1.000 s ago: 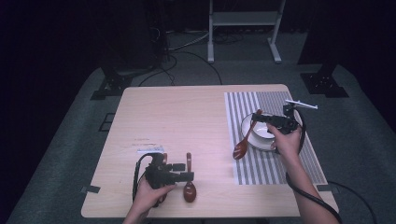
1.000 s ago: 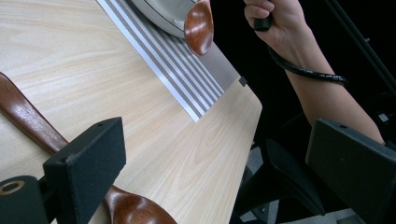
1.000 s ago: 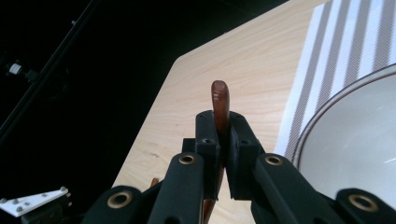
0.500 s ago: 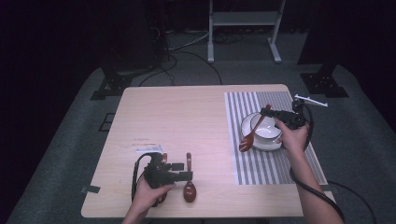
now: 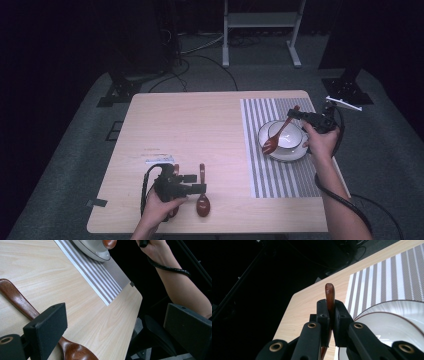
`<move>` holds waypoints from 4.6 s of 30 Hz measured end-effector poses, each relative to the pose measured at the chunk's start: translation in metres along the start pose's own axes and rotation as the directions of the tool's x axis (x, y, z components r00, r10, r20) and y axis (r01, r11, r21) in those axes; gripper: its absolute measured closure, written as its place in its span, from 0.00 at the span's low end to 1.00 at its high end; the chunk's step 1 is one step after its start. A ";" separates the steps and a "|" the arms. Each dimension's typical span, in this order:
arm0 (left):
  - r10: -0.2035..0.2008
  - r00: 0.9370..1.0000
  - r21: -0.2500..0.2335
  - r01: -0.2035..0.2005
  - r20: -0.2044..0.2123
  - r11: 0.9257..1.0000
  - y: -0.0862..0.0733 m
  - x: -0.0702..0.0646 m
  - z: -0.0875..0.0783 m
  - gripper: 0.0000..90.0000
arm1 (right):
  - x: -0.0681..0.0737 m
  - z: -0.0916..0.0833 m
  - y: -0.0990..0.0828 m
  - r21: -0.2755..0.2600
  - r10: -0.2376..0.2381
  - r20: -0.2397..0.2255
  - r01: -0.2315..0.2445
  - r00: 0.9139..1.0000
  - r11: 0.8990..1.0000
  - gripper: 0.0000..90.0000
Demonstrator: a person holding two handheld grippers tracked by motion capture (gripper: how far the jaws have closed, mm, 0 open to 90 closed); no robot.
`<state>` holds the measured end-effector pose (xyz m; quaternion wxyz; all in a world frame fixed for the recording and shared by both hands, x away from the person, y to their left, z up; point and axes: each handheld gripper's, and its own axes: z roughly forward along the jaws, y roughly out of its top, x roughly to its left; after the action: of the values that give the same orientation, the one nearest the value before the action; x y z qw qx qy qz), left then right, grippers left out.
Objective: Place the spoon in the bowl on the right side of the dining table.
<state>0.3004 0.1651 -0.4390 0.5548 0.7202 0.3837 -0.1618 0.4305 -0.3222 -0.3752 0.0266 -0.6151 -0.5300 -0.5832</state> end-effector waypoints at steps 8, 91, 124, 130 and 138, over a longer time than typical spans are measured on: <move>0.003 1.000 0.004 -0.003 0.000 1.000 0.000 -0.001 0.001 0.04 | -0.005 -0.007 0.007 -0.031 0.011 0.027 -0.010 1.000 0.999 0.94; 0.003 1.000 0.010 -0.003 -0.004 1.000 -0.002 0.000 0.004 0.04 | -0.073 -0.027 -0.004 -0.167 0.113 0.140 -0.089 0.984 0.982 0.90; -0.002 1.000 0.008 0.002 -0.009 1.000 0.000 0.003 0.003 0.04 | -0.073 -0.032 -0.030 -0.066 0.024 0.126 -0.016 0.992 0.998 0.58; 0.001 1.000 0.010 -0.001 -0.006 1.000 -0.001 0.002 0.003 0.04 | -0.072 -0.035 -0.038 -0.057 0.015 0.114 -0.009 0.993 0.998 0.56; -0.001 1.000 0.006 0.001 -0.008 1.000 -0.002 0.003 0.000 0.04 | -0.069 -0.041 -0.045 -0.049 0.000 0.101 0.005 0.995 0.999 0.55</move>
<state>0.3007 0.1662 -0.4421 0.5511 0.7224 0.3856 -0.1604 0.3883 -0.3720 -0.4398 -0.0162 -0.6436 -0.5170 -0.5641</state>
